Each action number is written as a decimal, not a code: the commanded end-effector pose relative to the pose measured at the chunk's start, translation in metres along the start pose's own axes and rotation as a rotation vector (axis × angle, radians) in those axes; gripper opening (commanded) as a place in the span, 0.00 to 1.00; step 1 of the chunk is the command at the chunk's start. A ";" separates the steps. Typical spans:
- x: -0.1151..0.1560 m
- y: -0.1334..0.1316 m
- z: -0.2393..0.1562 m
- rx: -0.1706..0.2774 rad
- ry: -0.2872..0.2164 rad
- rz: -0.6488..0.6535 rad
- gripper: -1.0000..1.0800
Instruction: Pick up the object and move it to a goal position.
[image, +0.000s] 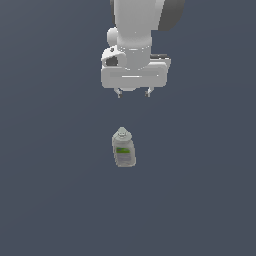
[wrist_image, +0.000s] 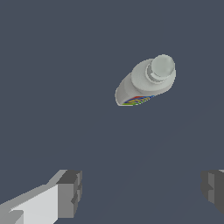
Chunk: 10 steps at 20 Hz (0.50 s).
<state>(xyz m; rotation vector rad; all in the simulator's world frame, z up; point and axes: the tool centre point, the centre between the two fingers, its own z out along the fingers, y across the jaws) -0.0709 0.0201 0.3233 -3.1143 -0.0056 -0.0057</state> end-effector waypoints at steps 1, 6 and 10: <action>0.000 0.000 0.000 0.000 0.000 0.000 0.96; -0.004 -0.011 0.004 -0.010 -0.011 -0.030 0.96; -0.009 -0.024 0.008 -0.023 -0.023 -0.064 0.96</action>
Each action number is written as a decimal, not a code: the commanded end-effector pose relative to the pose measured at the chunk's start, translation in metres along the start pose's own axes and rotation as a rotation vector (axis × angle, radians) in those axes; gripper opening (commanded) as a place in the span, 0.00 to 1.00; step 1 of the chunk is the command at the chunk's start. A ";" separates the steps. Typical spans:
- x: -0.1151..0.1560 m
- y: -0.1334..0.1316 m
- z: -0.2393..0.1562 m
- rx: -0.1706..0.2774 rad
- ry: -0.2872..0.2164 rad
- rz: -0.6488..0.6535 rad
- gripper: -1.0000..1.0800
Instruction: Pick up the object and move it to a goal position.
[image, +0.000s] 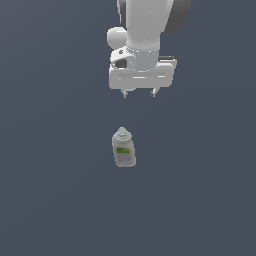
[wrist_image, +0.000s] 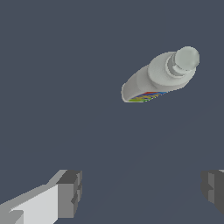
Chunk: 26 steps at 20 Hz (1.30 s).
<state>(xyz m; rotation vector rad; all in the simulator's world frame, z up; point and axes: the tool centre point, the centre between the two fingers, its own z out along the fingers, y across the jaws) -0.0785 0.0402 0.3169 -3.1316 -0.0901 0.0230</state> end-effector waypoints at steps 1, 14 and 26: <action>-0.002 -0.005 0.002 -0.005 -0.005 -0.013 0.96; 0.001 -0.003 0.002 -0.003 -0.004 0.030 0.96; 0.017 0.005 0.005 0.002 -0.002 0.247 0.96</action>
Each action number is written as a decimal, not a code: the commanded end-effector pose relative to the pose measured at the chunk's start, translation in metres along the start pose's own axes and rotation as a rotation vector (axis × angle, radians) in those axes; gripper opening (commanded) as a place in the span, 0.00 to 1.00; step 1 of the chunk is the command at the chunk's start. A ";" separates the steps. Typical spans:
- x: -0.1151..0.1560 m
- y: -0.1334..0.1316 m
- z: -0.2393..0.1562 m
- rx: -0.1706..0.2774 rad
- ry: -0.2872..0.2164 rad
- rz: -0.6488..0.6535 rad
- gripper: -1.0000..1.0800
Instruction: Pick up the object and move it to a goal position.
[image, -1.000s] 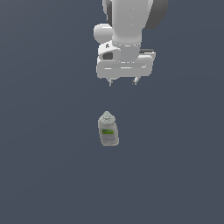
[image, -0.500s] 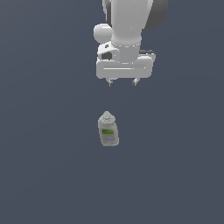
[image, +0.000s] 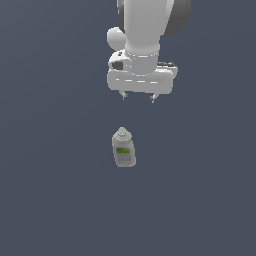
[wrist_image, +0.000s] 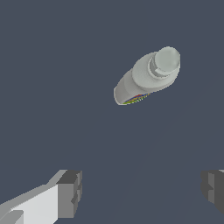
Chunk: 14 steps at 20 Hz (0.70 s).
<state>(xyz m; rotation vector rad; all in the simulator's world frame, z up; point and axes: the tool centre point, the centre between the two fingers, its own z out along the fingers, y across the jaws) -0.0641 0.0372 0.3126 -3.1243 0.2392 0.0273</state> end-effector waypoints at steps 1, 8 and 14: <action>0.005 0.001 0.001 0.001 0.000 0.063 0.96; 0.020 0.006 0.004 0.005 0.001 0.258 0.96; 0.032 0.010 0.007 0.006 0.002 0.426 0.96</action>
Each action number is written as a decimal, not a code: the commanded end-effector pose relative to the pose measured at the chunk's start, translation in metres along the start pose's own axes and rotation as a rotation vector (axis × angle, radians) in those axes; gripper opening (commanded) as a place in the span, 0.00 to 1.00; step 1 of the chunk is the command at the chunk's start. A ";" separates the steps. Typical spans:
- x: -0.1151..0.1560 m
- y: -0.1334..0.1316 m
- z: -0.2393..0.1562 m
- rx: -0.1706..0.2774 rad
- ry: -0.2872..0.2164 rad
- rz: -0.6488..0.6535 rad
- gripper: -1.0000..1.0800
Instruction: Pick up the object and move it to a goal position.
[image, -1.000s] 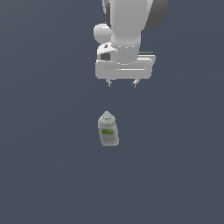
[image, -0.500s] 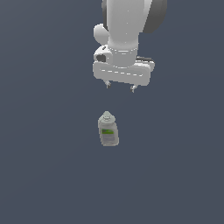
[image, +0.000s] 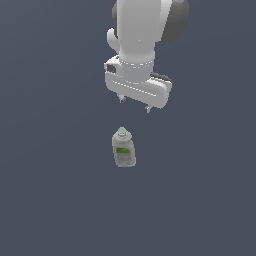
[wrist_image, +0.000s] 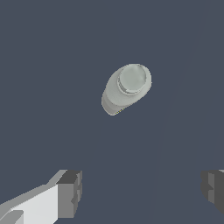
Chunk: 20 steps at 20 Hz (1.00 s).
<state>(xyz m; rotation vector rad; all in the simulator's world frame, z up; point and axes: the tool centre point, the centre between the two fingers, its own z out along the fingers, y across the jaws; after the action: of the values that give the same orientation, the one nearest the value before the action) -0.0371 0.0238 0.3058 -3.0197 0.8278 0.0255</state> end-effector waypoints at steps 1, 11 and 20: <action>0.006 0.000 0.001 0.001 0.001 0.071 0.96; 0.027 -0.001 0.007 0.002 0.004 0.350 0.96; 0.047 0.000 0.013 0.003 0.008 0.601 0.96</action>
<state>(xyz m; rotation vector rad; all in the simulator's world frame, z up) 0.0003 0.0020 0.2927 -2.6791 1.6285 0.0172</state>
